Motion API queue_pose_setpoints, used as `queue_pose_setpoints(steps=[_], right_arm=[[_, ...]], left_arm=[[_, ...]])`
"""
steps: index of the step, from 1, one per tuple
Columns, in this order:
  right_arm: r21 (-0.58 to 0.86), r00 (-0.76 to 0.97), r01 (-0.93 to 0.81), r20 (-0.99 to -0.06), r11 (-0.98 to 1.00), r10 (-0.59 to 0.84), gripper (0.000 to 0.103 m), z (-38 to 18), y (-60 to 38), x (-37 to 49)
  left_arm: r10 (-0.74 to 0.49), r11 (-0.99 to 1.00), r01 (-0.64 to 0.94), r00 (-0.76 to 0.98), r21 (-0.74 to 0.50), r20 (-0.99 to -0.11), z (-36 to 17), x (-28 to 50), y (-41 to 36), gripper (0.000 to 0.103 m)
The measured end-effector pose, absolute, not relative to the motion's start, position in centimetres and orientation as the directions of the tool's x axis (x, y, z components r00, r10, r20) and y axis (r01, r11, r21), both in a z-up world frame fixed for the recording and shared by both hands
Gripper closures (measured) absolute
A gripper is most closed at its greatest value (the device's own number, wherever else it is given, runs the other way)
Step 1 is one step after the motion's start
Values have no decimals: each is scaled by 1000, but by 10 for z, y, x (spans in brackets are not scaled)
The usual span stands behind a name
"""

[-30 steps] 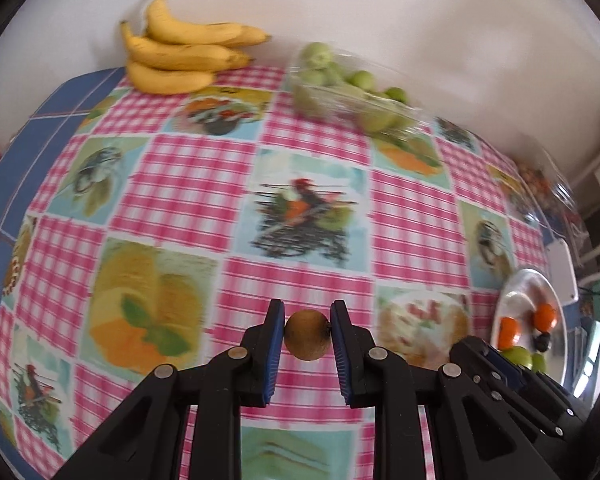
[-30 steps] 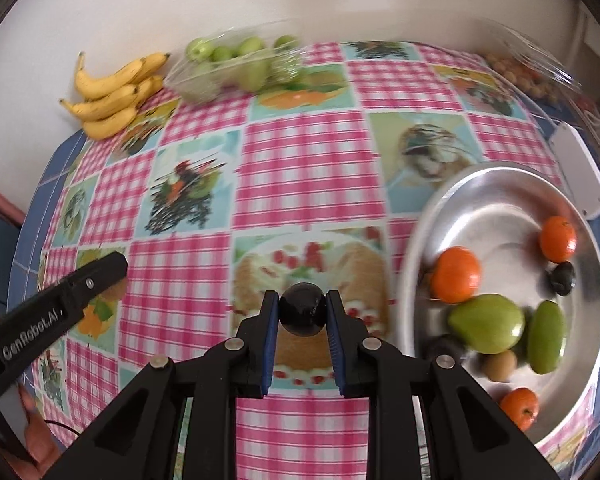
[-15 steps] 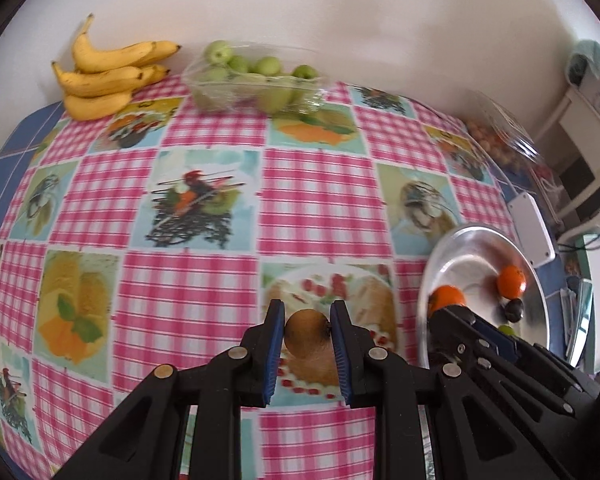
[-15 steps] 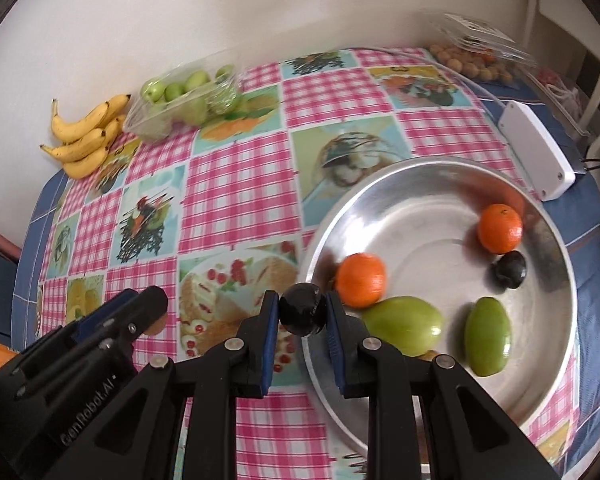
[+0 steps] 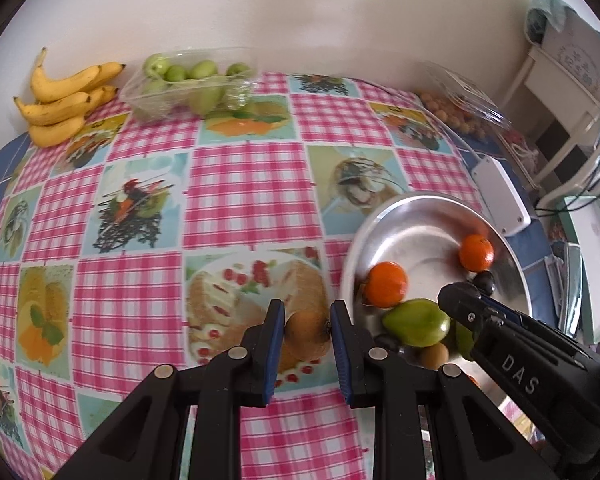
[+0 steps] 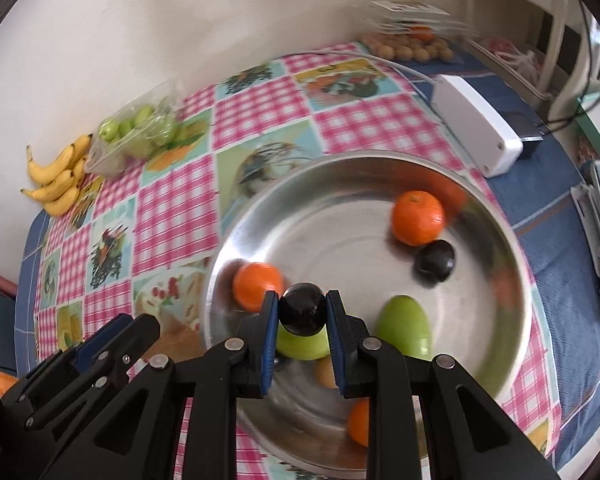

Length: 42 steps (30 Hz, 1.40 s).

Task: Organize fruits
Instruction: 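Carry the black plum and kiwi over the steel plate, then open the right tool to drop the plum while the left tool releases the kiwi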

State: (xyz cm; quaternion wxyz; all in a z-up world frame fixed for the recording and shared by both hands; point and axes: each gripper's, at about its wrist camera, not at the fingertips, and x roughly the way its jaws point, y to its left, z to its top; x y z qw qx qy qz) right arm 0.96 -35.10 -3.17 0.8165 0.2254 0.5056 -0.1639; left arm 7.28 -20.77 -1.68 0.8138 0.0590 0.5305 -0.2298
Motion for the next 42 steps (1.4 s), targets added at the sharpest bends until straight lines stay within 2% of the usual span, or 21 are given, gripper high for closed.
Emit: queue_pose_setpoints(steps=[12, 42], right_arm=[[218, 429, 545, -902, 810, -46, 78, -36, -380, -9], [213, 405, 528, -914, 822, -24, 78, -43, -372, -1]], left_arm=[[-323, 841, 529, 315, -118, -892, -20, 47, -246, 78], [-300, 838, 533, 275, -114, -913, -37, 47, -252, 77]])
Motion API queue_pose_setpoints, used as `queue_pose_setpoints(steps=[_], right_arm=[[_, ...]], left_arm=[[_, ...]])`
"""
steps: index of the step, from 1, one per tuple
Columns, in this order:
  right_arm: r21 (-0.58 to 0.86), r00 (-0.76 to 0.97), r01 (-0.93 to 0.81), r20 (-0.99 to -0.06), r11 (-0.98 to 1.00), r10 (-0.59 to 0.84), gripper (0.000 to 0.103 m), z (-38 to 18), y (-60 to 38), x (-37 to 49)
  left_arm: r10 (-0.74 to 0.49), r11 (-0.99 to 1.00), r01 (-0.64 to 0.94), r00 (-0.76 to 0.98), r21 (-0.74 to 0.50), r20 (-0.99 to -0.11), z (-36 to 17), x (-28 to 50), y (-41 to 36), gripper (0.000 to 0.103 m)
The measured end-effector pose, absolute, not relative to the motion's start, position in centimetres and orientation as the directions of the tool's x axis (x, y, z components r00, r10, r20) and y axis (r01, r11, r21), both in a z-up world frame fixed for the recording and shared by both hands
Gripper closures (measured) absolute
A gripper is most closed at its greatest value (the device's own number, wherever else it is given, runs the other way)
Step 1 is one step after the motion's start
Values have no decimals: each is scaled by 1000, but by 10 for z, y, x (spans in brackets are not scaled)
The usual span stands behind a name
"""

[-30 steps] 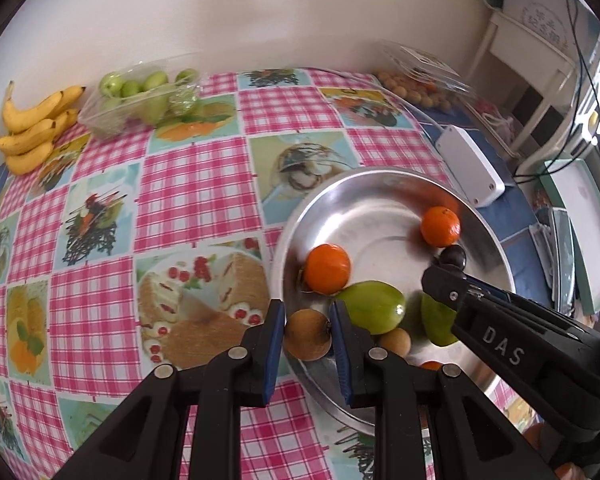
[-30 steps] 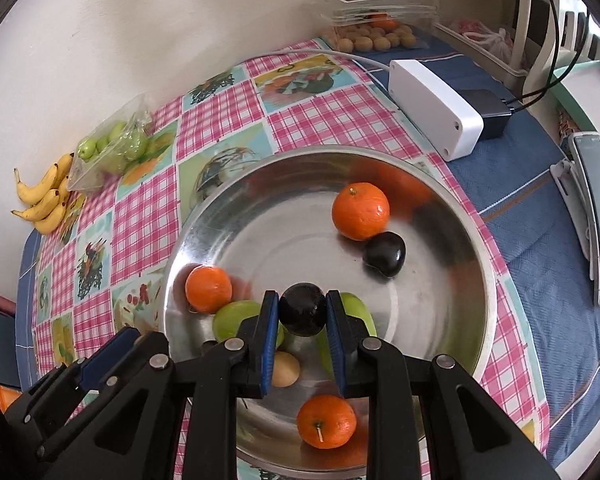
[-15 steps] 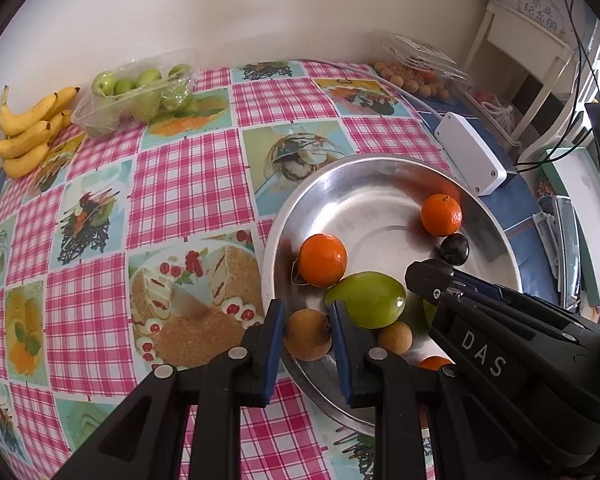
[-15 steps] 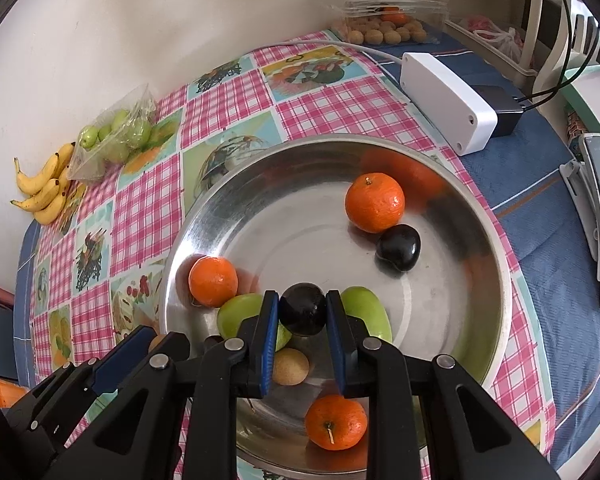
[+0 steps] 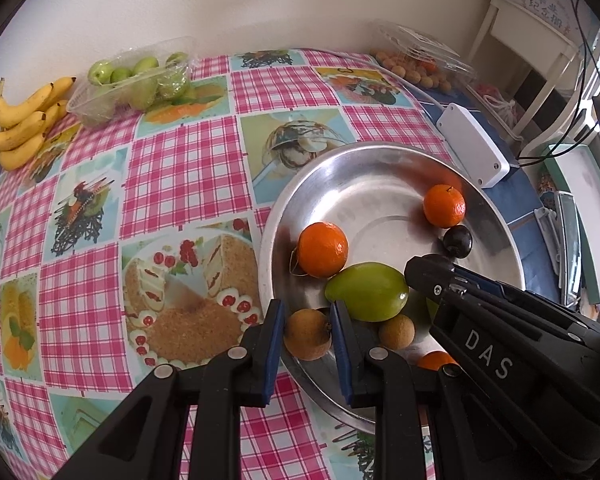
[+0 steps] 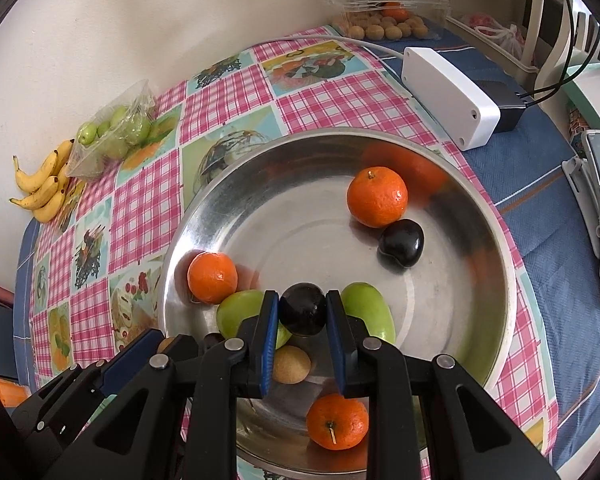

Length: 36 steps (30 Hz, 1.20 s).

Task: Organize fruits
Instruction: 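Open the right tool to drop the plum while the left tool releases the kiwi, then withdraw both open tools away from the steel plate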

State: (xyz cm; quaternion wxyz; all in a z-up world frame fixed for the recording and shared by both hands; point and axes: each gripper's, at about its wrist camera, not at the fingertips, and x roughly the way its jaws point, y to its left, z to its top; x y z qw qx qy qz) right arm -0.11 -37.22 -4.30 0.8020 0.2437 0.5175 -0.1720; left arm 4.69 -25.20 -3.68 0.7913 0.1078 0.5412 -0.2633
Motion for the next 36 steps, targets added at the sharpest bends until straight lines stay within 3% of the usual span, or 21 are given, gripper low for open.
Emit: queue_pose_setpoints(steps=[5, 14, 19, 30, 31, 34, 36], right_arm=[[216, 412, 526, -911, 822, -24, 70, -42, -372, -1], [222, 422, 525, -906, 821, -25, 70, -39, -372, -1], [229, 425, 528, -905, 818, -21, 70, -39, -373, -1], [227, 426, 519, -904, 824, -19, 71, -38, -368, 1], [222, 428, 515, -903, 828, -23, 66, -37, -366, 2], [216, 434, 503, -900, 837, -29, 38, -36, -362, 6], [208, 436, 491, -899, 846, -32, 36, -35, -357, 8]], left_arm=[[-298, 838, 532, 269, -117, -916, -38, 48, -252, 75], [-302, 844, 523, 282, -118, -911, -31, 50, -248, 74], [-296, 858, 499, 288, -121, -911, -29, 55, -240, 58], [-197, 951, 295, 353, -91, -915, -31, 81, -193, 42], [-183, 957, 279, 357, -82, -916, -32, 84, -189, 41], [-136, 972, 231, 369, -51, -919, -34, 89, -177, 30], [-118, 979, 201, 374, -44, -920, -36, 93, -170, 24]])
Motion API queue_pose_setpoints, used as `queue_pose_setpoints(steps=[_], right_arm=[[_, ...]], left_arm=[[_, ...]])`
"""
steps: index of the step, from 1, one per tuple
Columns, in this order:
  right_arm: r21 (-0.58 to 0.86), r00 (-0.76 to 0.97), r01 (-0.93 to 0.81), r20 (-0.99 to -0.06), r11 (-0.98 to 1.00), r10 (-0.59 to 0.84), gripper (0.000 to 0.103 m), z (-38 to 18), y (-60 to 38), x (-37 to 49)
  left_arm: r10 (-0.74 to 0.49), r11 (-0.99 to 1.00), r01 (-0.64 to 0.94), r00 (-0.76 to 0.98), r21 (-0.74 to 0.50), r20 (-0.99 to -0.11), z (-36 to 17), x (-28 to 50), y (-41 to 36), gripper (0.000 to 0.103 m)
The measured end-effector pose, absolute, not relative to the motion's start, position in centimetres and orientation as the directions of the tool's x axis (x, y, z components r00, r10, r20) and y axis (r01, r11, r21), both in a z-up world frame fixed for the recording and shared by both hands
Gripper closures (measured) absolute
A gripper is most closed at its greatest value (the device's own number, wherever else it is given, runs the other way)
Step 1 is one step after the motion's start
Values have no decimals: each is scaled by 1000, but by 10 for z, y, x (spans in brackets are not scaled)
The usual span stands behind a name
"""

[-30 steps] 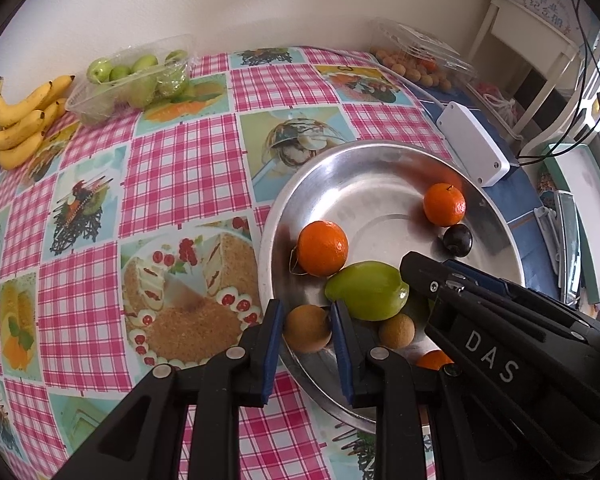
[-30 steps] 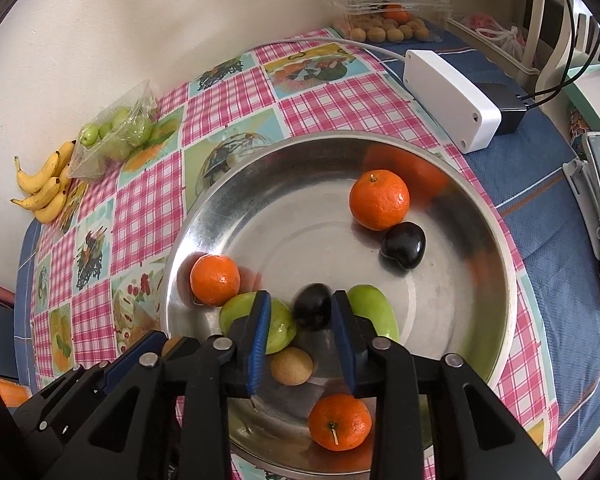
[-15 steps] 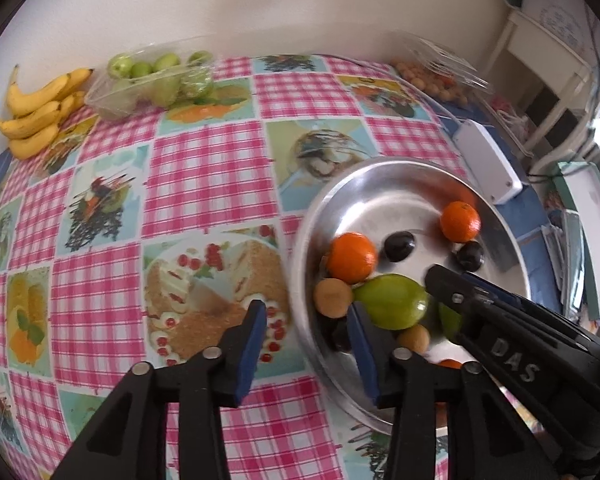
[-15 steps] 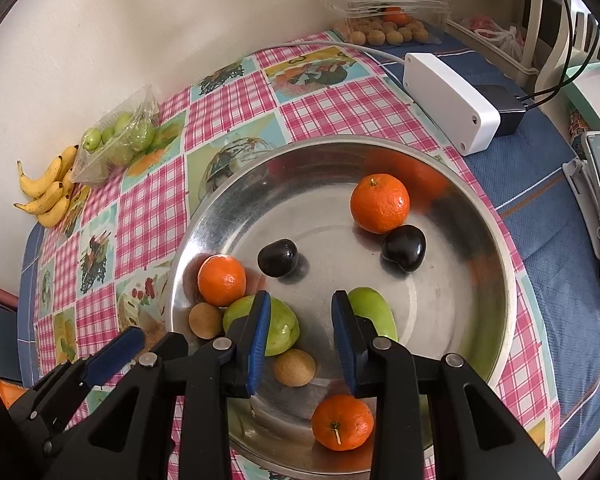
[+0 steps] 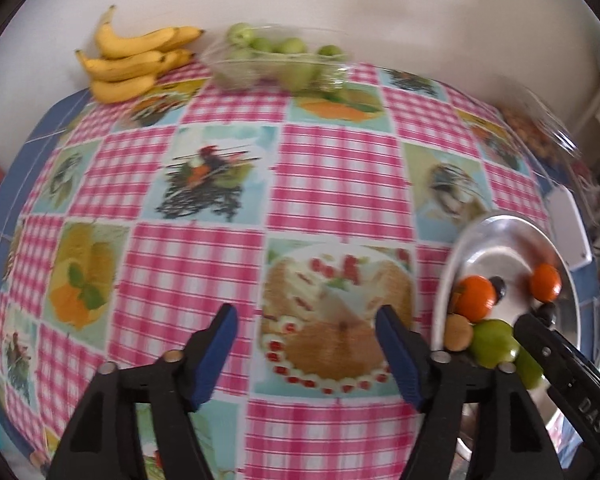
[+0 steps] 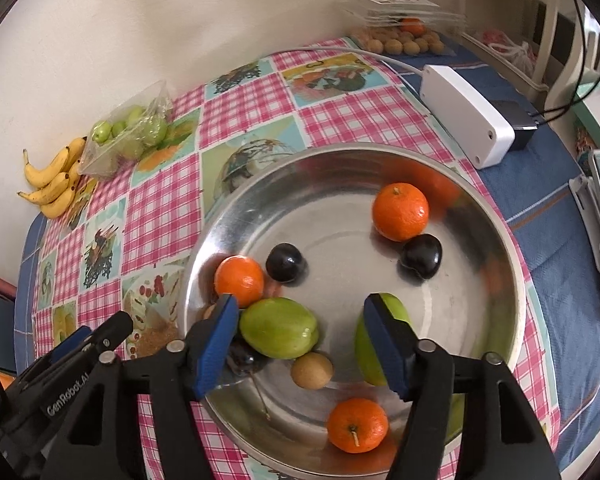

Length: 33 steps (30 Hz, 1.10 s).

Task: Organize fruits
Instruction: 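Withdraw both open tools away from the steel plate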

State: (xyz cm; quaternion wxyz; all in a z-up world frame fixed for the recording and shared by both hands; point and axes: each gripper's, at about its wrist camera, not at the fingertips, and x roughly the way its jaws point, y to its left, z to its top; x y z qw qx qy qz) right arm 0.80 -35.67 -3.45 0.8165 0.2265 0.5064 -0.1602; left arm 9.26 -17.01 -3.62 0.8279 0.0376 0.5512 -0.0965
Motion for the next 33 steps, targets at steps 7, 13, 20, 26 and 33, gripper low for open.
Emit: queue_pose_setpoints(steps=[7, 13, 20, 26, 33], right_arm=[[167, 420, 466, -906, 869, -51, 20, -36, -342, 15], [128, 404, 446, -912, 886, -71, 9, -38, -331, 20], [112, 384, 439, -920, 892, -73, 0, -42, -324, 20], [116, 392, 438, -917, 891, -73, 0, -37, -315, 10], [116, 414, 443, -906, 889, -88, 0, -25, -300, -10]], left_arm=[[-84, 986, 164, 385, -22, -919, -39, 96, -156, 4], [-68, 989, 149, 396, -9, -916, -40, 98, -147, 0], [-64, 989, 146, 397, -6, -915, -41, 98, -134, 0], [-50, 989, 147, 431, 15, -901, -32, 86, -123, 0], [-53, 988, 155, 471, 23, -881, -12, 61, -106, 0]])
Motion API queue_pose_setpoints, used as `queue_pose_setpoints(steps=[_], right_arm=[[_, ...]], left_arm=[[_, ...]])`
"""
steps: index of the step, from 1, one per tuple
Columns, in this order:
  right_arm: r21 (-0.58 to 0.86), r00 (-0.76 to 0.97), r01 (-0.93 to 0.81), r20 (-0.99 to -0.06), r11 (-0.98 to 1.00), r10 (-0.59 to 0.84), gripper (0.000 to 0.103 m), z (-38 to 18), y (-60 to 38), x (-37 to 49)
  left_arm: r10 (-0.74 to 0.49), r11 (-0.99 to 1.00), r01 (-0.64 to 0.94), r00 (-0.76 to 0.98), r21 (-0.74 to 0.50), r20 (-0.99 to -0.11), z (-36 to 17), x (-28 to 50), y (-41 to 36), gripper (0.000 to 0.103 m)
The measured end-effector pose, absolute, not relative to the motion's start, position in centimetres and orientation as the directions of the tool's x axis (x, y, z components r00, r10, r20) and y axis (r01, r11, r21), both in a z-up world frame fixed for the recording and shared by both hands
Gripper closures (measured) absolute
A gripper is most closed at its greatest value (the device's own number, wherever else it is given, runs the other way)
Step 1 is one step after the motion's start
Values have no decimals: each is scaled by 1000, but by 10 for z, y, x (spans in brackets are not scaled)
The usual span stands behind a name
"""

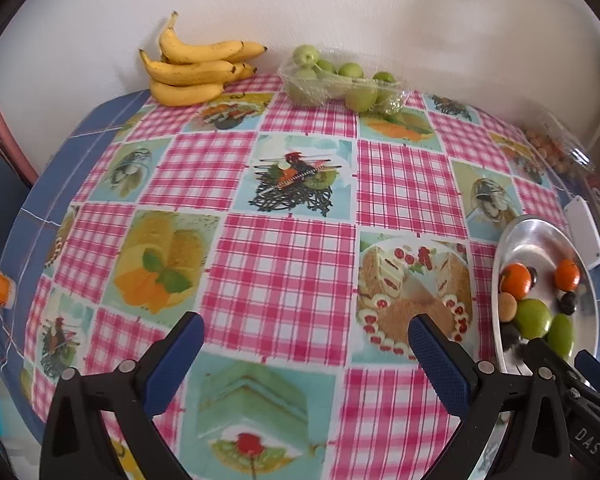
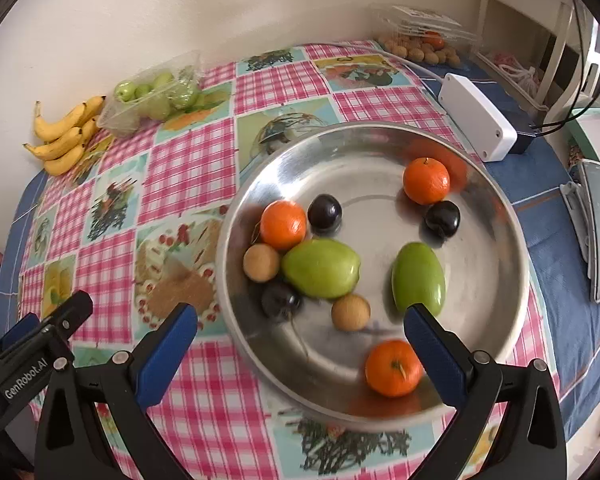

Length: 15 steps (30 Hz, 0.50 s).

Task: Organize fruits
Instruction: 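Withdraw both open tools away from the steel plate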

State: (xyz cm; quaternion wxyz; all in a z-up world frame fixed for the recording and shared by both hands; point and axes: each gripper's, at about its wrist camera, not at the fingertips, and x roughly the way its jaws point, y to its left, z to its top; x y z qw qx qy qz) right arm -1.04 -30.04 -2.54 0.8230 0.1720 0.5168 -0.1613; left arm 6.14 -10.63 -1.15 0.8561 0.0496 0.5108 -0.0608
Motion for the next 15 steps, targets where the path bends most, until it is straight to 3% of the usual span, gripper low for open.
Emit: queue_pose_setpoints(steps=[15], right_arm=[[77, 444, 420, -887, 904, -130, 0, -6, -265, -77]], left_arm=[[64, 983, 117, 510, 143, -858, 14, -8, -73, 0]])
